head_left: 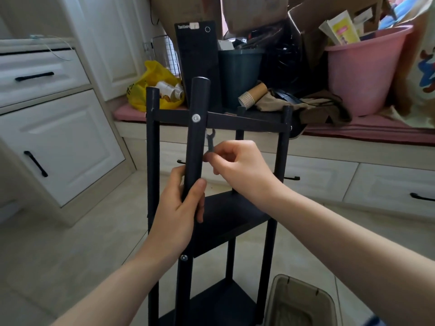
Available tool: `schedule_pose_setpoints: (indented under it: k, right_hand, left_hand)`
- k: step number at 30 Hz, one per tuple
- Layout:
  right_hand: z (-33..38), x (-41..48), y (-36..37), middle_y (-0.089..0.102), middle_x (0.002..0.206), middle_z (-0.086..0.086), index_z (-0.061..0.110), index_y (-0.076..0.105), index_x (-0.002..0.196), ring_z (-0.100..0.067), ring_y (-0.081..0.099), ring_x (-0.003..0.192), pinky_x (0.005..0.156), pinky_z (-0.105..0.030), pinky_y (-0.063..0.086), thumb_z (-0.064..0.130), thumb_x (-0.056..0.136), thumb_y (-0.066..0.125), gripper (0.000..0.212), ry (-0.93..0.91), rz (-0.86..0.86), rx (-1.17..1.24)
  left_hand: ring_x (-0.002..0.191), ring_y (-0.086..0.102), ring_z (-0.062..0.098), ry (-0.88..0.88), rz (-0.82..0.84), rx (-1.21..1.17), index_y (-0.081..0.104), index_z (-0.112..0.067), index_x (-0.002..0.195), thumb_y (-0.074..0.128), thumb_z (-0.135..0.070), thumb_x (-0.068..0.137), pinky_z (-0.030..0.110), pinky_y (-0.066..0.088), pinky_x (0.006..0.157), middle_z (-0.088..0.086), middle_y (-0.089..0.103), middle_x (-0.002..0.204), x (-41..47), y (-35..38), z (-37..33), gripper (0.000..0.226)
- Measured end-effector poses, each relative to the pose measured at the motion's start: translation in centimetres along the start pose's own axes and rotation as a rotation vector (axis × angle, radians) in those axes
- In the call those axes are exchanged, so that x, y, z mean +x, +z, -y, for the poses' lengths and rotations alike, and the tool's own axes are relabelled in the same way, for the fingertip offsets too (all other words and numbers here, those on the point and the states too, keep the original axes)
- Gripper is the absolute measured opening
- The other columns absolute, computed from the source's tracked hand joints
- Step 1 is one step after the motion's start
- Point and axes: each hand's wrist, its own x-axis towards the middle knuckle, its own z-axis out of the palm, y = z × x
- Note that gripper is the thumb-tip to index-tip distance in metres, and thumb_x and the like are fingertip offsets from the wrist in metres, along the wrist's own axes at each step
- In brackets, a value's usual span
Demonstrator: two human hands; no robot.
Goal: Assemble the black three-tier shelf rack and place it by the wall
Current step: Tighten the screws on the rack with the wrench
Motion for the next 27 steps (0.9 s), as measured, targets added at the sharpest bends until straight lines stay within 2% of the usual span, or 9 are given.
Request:
schedule_pose_setpoints:
  k: [7, 11, 15, 18, 27]
  right_hand:
    - [0.2, 0.6, 0.2, 0.062, 0.066, 0.012, 0.011, 0.076, 0.093, 0.0, 0.059, 0.062, 0.062, -0.018, 0.05, 0.017, 0.097, 0.062, 0.016, -0.076, 0.019, -0.04]
    - [0.1, 0.9, 0.0, 0.06, 0.06, 0.019, 0.008, 0.077, 0.098, 0.007, 0.059, 0.059, 0.059, -0.01, 0.045, 0.015, 0.096, 0.062, 0.016, -0.07, 0.023, -0.008]
    - [0.3, 1.4, -0.3, 0.061, 0.057, 0.025, 0.011, 0.077, 0.101, 0.007, 0.061, 0.062, 0.062, -0.013, 0.049, 0.013, 0.097, 0.061, 0.017, -0.045, 0.051, 0.056]
    - [0.4, 1.5, 0.2, 0.062, 0.06, 0.017, 0.011, 0.078, 0.099, 0.003, 0.06, 0.06, 0.063, -0.015, 0.048, 0.015, 0.096, 0.062, 0.016, -0.056, 0.033, 0.049]
    - [-0.1, 1.6, 1.4, 0.073, 0.075, -0.003, 0.007, 0.075, 0.107, -0.001, 0.057, 0.056, 0.062, -0.018, 0.05, 0.012, 0.098, 0.06, 0.018, -0.068, -0.007, 0.155]
  left_hand:
    - [0.055, 0.054, 0.015, -0.024, 0.025, -0.036, 0.055, -0.033, 0.111, 0.05, -0.033, 0.102, 0.023, 0.05, 0.056, -0.005, 0.055, 0.065, 0.0, 0.2, -0.1, 0.01]
    - [0.055, 0.054, 0.015, -0.03, 0.039, -0.021, 0.053, -0.033, 0.114, 0.05, -0.035, 0.101, 0.025, 0.053, 0.057, -0.004, 0.056, 0.066, 0.0, -0.2, -0.1, 0.014]
    - [0.055, 0.054, 0.014, -0.04, 0.05, -0.021, 0.053, -0.032, 0.115, 0.051, -0.04, 0.098, 0.025, 0.052, 0.056, -0.006, 0.056, 0.067, 0.0, -0.8, -0.3, 0.019]
    - [0.055, 0.053, 0.014, -0.055, 0.063, -0.029, 0.054, -0.034, 0.113, 0.051, -0.048, 0.09, 0.025, 0.051, 0.056, -0.005, 0.056, 0.068, 0.0, -1.0, -0.4, 0.027]
    - [0.053, 0.05, 0.015, -0.094, 0.065, -0.065, 0.057, -0.037, 0.117, 0.053, -0.05, 0.087, 0.024, 0.049, 0.054, -0.005, 0.053, 0.067, 0.3, -2.1, -0.5, 0.033]
